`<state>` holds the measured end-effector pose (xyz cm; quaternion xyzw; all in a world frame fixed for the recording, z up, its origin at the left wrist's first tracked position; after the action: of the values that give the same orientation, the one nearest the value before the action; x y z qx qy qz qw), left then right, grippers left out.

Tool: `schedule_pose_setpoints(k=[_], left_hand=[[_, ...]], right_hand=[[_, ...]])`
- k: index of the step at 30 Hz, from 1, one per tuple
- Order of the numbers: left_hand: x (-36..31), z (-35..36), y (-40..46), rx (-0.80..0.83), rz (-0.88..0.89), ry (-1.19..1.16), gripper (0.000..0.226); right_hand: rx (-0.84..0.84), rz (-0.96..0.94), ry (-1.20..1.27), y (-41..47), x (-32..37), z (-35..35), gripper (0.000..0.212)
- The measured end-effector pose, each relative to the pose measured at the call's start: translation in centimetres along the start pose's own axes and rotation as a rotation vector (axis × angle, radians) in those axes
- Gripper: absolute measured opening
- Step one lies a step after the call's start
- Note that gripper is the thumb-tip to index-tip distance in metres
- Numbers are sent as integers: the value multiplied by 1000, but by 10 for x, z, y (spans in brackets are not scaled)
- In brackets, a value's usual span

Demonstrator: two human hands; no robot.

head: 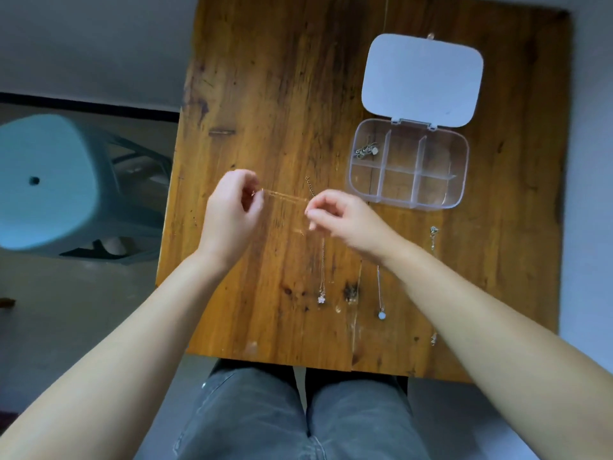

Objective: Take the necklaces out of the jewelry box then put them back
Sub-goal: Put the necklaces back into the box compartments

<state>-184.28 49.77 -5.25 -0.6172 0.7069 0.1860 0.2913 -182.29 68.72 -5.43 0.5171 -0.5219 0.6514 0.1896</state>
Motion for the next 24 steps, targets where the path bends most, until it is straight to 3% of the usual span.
schedule_pose_setpoints(k=[3,8,11,18,21,24], left_hand=[[-27,14,22,-35,54,-39,11],[-75,48,58,-121,2,-178,12],[-98,73,80,-130,-69,-220,14],[-127,143,97,166,-85,-139,21],[-126,143,96,195,-74,-114,26],[-119,127,80,161,93,-8,22]], right_hand=[[-156,-28,197,-19,20,-55,16],[-158,156,-104,-48,20,-145,11],[-288,148,-76,-44,11,-178,15],[-361,103,-29,13,-10,-169,15],[-374,171,-193,18,-18,-161,17],[-419,128,-297,-5,-20,-149,21]])
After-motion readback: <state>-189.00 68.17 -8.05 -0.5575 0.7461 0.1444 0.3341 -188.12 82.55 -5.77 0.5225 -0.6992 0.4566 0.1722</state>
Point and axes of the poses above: each hand's wrist, its own y-axis towards the middle knuckle, its own z-axis out of the palm, x = y × z, the point moved 2 cm from there along y, towards the middle knuckle, and after that the axes turned 6 degrees about x, right-handed, at the moved point
